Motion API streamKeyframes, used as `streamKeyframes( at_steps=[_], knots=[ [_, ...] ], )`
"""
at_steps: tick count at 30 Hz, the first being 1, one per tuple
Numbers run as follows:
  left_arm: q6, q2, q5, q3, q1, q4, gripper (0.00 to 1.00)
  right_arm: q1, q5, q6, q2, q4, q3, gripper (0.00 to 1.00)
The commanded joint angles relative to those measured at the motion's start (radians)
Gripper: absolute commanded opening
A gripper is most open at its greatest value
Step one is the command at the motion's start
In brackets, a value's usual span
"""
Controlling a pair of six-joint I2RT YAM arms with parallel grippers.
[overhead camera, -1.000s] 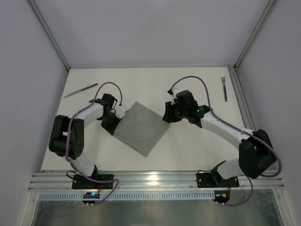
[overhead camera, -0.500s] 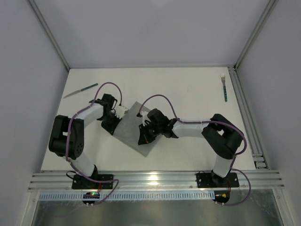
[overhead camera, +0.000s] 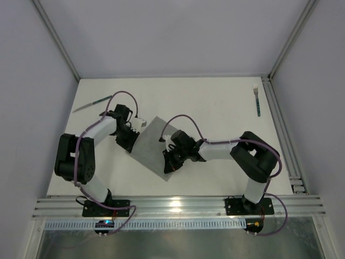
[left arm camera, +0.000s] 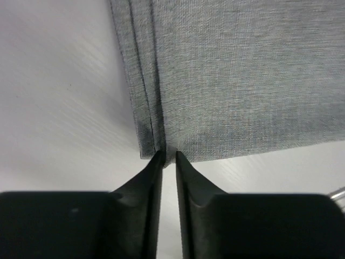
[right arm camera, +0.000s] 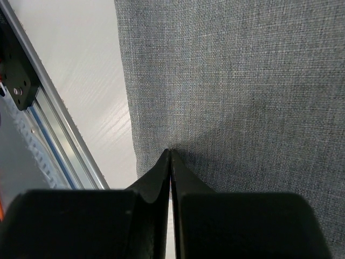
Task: Fold the napkin into a case and place the utensils inside
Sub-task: Smooth out the square-folded napkin at the center of the board.
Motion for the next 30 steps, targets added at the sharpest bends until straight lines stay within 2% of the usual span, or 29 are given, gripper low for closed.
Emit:
streamKeyframes(
  at_steps=[1, 4, 6, 9, 10, 13, 19, 24, 30],
  knots=[
    [0.005, -0.099, 0.155, 0.111, 0.015, -0.068, 0.26, 0.005, 0.088, -0.058, -0.006, -0.13, 0.024, 0.03],
    [0.039, -0.147, 0.302, 0.185, 0.017, -0.151, 0.37, 0.005, 0.095, -0.054, -0.029, -0.132, 0.03, 0.03],
    [0.052, -0.153, 0.33, 0.205, 0.019, -0.189, 0.37, 0.006, 0.09, -0.054, -0.041, -0.133, 0.046, 0.03],
    [0.033, -0.135, 0.26, 0.179, 0.008, -0.162, 0.26, 0.005, 0.078, -0.069, -0.072, -0.137, 0.094, 0.03],
    [0.028, -0.111, 0.208, 0.153, -0.016, -0.149, 0.2, 0.005, 0.073, -0.072, -0.078, -0.137, 0.111, 0.03],
    [0.028, -0.049, 0.174, 0.113, -0.081, -0.126, 0.15, 0.005, 0.046, -0.06, -0.104, -0.101, 0.145, 0.03],
    [0.026, 0.014, 0.083, 0.067, -0.09, -0.035, 0.13, 0.005, 0.019, -0.018, -0.103, 0.073, 0.111, 0.03],
    [0.022, 0.089, 0.016, 0.032, -0.09, 0.01, 0.12, 0.005, 0.003, -0.02, -0.025, 0.112, 0.123, 0.03],
    [0.025, 0.101, -0.001, -0.023, -0.09, 0.052, 0.12, 0.009, -0.027, -0.025, 0.022, 0.109, 0.158, 0.03]
  ],
)
